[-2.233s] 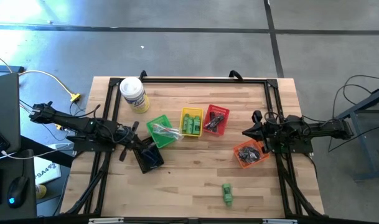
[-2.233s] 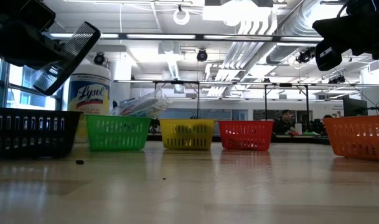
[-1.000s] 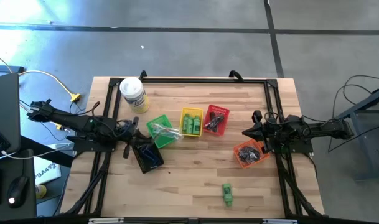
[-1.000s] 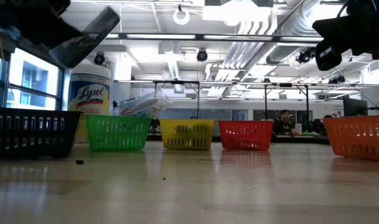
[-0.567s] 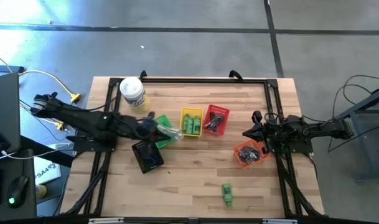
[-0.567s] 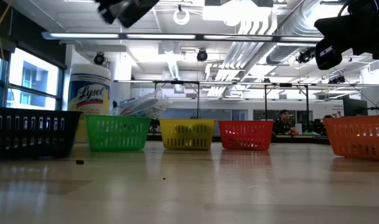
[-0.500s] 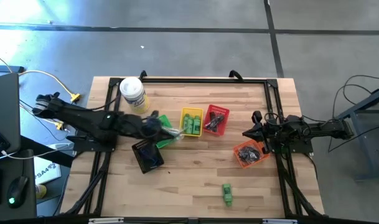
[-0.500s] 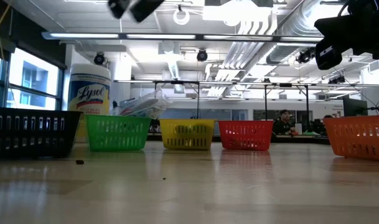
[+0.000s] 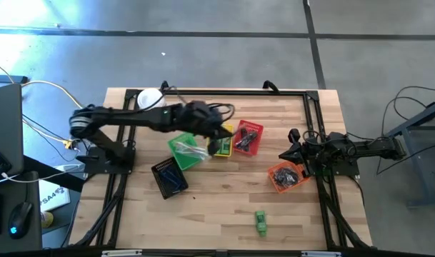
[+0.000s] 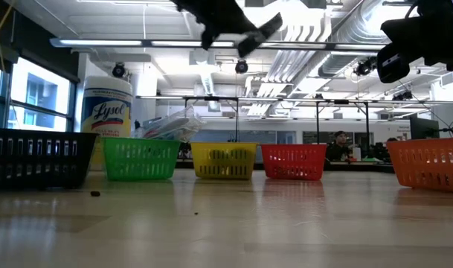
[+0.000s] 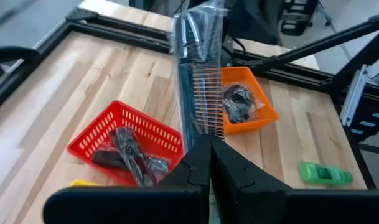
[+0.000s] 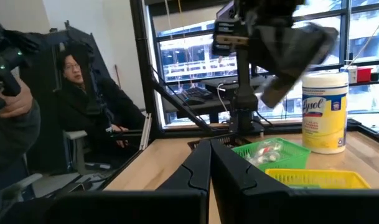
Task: Pick & Place Travel size toiletries
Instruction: Put the black comb into the red bin
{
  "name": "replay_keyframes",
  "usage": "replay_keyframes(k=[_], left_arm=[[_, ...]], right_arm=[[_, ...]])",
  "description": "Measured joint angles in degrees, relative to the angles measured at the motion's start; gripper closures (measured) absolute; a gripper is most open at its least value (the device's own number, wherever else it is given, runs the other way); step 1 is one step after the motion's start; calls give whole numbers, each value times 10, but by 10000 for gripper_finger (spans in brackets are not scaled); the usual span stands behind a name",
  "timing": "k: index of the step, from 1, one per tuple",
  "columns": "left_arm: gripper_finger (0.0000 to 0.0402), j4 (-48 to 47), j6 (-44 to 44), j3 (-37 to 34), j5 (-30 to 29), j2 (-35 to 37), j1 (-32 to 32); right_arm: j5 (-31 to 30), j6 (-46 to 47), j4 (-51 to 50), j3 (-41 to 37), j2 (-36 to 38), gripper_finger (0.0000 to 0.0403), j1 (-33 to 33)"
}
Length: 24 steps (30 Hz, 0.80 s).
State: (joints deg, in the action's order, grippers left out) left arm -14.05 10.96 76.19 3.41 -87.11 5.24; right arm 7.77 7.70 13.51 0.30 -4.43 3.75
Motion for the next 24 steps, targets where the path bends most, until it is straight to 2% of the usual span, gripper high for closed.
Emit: replay_keyframes(k=[10,15,24], left_arm=[[402,4,0,89,58,-126,43],[402,5,-1,105,78,-162,59],[402,22,13,105,81,-217,77]], right_arm=[[3,0,-21,0,0,401,0],[2,-3,-31,0,0,401,0],[1,-4,-31,0,0,401,0]])
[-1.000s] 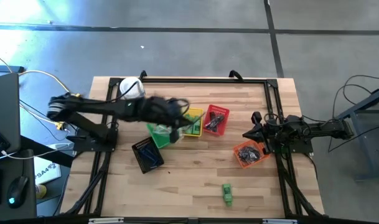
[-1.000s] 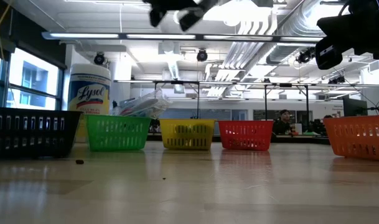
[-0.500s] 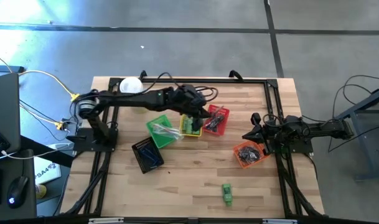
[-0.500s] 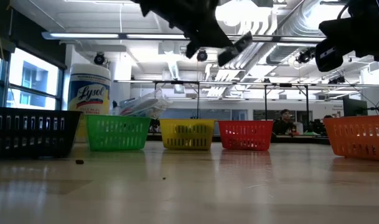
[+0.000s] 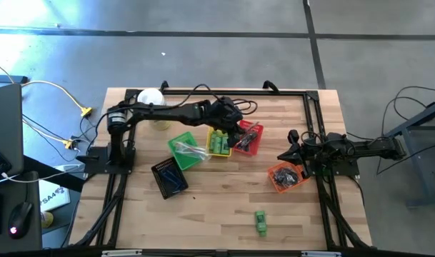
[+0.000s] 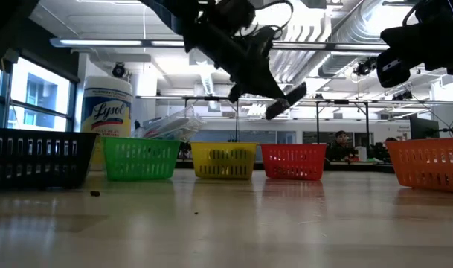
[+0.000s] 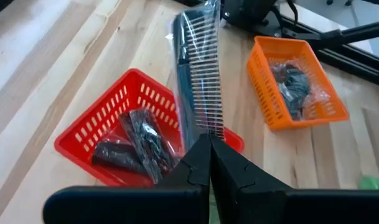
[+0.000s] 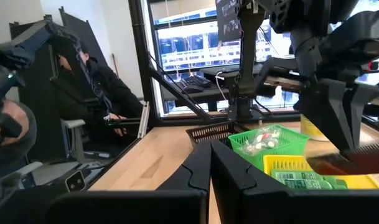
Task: Pick & Place Travel size toiletries
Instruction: Put the black comb into the red bin
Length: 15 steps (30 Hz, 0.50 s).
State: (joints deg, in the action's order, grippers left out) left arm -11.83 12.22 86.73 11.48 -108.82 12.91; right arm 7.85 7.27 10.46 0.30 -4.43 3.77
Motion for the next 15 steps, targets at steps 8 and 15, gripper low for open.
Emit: replay_keyframes(k=[8,15], left_arm=[[402,53,11,0,2,-46,3],[402,71,12,0,-1,-78,7]], right_arm=[[-4,0,2,0,0,401,0],[-3,0,3,0,0,401,0]])
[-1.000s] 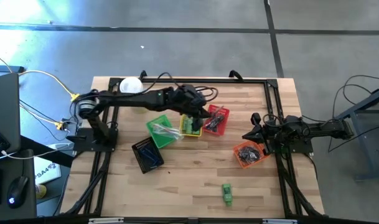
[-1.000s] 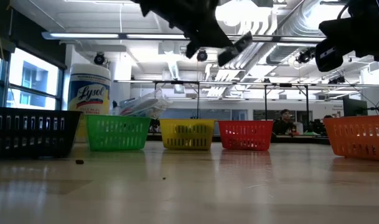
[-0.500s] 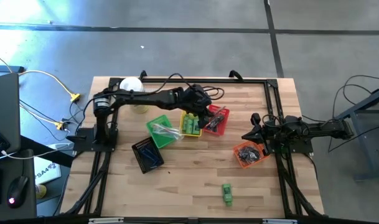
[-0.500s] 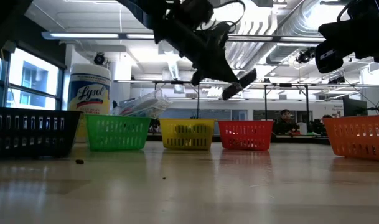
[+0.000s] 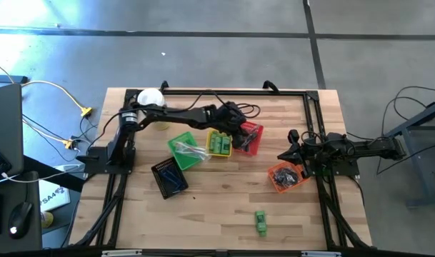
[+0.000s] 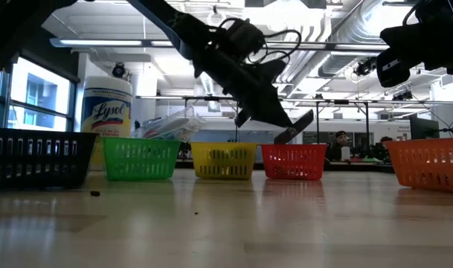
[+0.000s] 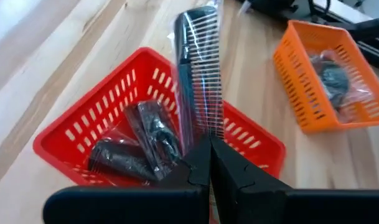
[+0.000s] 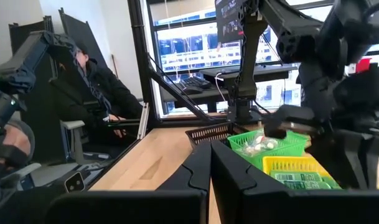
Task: Pick & Place Travel size toiletries
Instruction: Put the black comb into the red bin
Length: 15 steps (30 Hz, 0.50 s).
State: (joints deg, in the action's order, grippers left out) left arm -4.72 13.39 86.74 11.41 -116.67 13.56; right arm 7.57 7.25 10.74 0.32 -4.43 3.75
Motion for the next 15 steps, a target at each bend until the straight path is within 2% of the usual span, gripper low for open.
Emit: replay_keyframes(k=[15], left_arm=[[402,18,0,0,-19,-36,0]], right_arm=[[1,0,0,0,0,401,0]])
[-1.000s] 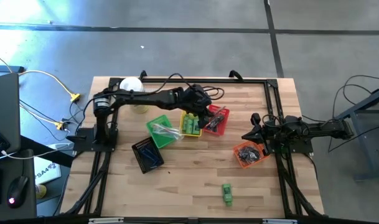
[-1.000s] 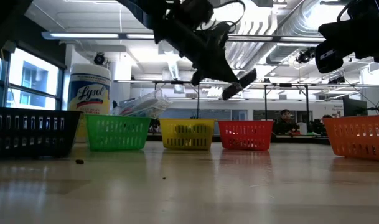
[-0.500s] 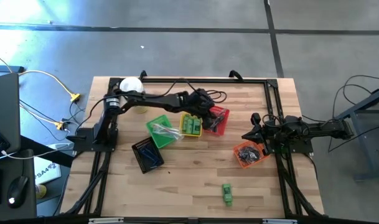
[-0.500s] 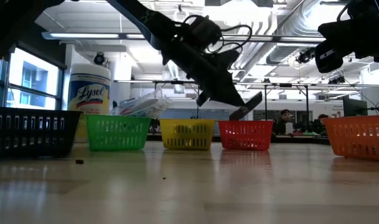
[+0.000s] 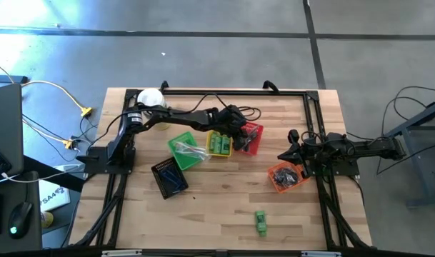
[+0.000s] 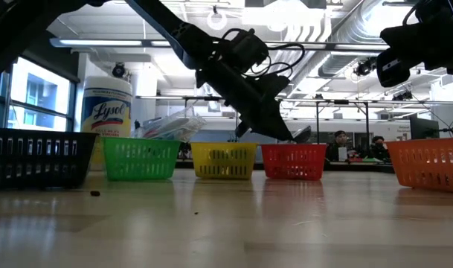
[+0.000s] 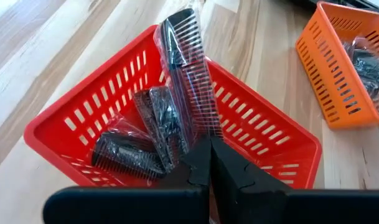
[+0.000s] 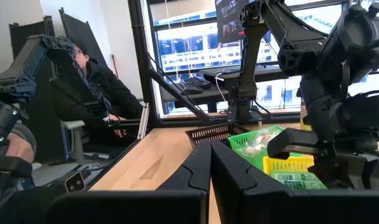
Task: Pick & Place Travel size toiletries
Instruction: Put the black comb into the red bin, then put the green shampoo into the yellow bin
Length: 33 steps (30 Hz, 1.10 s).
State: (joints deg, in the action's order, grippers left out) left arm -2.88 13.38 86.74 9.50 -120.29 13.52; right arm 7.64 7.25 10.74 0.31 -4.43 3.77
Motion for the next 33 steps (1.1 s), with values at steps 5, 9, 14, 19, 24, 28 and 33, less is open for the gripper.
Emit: replay_keyframes(k=[5,9,14,19,24,28,33], left_arm=[[400,0,-6,0,4,0,0],[377,-3,-15,0,8,0,0],[310,-3,-15,0,20,0,0],[238,-3,-26,0,28,1,0],[201,-69,-100,-1,68,56,-2],[208,-177,-177,0,55,138,-12],[258,-294,-257,0,-36,263,-62]], right_arm=[[0,0,0,0,0,401,0],[0,0,-1,0,0,401,0],[0,0,-1,0,0,401,0],[0,1,-1,0,0,401,0],[0,8,1,0,0,401,0],[-1,17,2,0,0,401,0],[-2,20,-1,0,0,401,0]])
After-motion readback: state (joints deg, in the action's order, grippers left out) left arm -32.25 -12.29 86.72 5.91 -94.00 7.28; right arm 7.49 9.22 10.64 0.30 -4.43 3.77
